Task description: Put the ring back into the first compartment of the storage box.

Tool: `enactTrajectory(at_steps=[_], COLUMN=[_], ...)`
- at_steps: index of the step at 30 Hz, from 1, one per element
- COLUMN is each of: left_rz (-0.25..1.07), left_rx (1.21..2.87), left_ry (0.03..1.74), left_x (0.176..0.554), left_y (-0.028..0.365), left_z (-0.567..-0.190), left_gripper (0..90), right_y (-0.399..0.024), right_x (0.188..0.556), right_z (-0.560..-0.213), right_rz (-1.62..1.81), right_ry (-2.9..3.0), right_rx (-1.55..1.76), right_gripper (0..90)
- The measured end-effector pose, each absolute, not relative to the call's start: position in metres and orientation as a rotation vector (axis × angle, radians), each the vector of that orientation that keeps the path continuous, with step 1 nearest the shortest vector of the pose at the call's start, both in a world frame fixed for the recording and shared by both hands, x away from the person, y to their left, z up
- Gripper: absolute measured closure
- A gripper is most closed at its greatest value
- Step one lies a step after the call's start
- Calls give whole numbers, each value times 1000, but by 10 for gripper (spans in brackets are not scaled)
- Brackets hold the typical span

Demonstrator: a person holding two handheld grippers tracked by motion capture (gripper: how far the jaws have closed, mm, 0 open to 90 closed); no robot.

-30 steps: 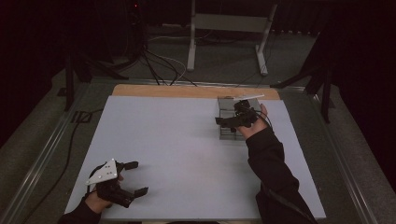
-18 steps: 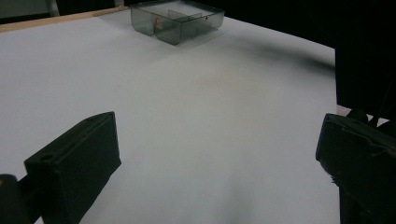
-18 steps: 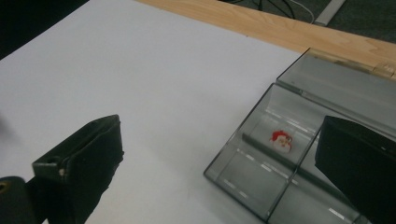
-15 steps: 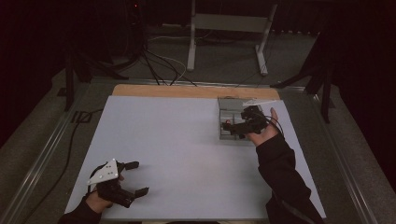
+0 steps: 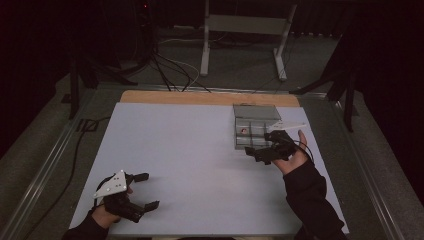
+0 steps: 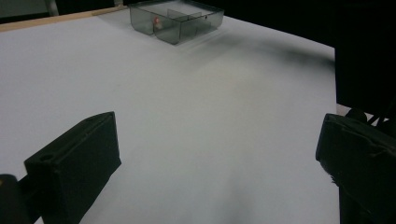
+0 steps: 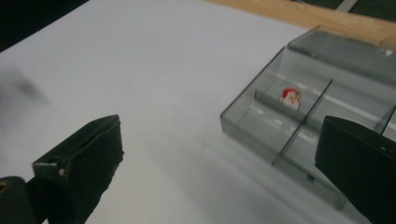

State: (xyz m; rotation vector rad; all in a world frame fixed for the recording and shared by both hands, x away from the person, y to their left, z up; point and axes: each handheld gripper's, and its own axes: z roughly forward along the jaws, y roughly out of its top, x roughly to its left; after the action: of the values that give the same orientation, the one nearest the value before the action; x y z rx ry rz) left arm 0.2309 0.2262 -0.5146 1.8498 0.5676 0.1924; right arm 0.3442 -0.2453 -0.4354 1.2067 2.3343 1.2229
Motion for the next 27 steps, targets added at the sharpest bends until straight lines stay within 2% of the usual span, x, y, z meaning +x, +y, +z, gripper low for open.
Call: enactTrajectory(at_steps=[27], left_rz=[194], left_rx=[1854], left_ry=[567], left_x=[231], left_y=[226], left_z=[-515], left_gripper=[5], right_y=[-290], right_x=[269], right_z=[-497], right_rz=[1291], right_ry=[2337], right_rx=[1204], right_gripper=[3])
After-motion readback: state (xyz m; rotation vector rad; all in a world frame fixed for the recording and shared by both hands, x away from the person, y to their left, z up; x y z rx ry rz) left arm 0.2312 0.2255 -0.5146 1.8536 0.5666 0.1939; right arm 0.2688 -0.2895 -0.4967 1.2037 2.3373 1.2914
